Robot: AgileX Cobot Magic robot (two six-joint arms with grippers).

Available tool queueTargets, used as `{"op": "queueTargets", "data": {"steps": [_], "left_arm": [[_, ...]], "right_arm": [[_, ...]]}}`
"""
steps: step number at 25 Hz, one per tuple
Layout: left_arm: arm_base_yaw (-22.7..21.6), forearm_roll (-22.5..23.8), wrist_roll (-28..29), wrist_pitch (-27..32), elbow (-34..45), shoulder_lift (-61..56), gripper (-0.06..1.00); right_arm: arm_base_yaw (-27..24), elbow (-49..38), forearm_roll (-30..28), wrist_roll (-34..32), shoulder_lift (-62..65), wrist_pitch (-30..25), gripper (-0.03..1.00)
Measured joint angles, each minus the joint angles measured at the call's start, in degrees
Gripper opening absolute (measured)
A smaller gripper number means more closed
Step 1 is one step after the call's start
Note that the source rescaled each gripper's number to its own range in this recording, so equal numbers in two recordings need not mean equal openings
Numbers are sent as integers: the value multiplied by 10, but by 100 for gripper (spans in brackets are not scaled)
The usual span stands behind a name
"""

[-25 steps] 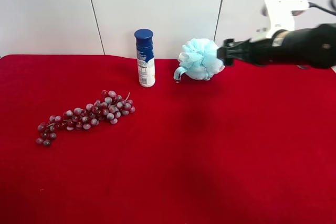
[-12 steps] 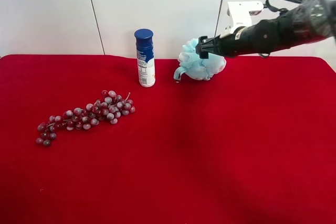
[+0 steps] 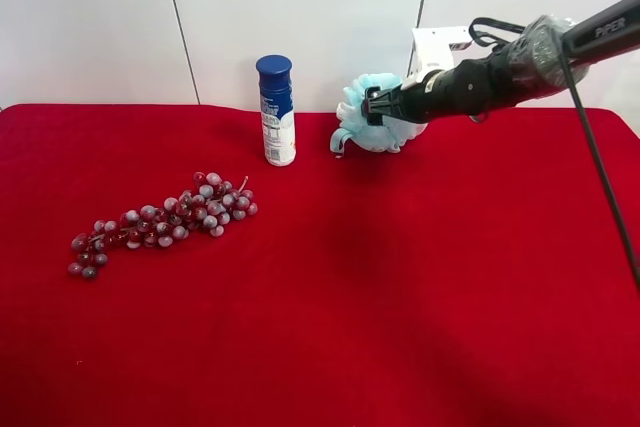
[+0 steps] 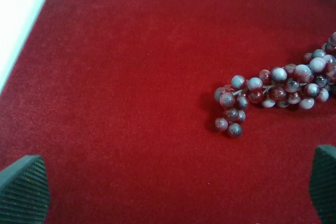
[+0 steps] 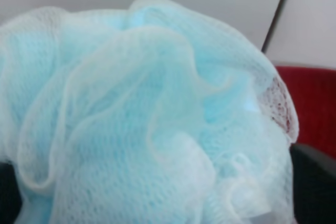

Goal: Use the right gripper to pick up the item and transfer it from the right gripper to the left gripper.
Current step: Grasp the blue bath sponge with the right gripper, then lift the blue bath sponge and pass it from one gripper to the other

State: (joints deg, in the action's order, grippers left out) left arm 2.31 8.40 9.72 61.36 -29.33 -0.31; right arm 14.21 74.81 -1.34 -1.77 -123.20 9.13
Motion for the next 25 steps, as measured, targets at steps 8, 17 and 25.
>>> {"op": "queueTargets", "data": {"steps": [8, 17, 25], "left_arm": [[0, 0, -1, 0, 0, 0, 100], [0, 0, -1, 0, 0, 0, 100], [0, 0, -1, 0, 0, 0, 100]], "right_arm": [[1, 9, 0, 0, -12, 16, 58], [1, 9, 5, -1, -12, 25, 4], [3, 9, 5, -3, 2, 12, 4]]}}
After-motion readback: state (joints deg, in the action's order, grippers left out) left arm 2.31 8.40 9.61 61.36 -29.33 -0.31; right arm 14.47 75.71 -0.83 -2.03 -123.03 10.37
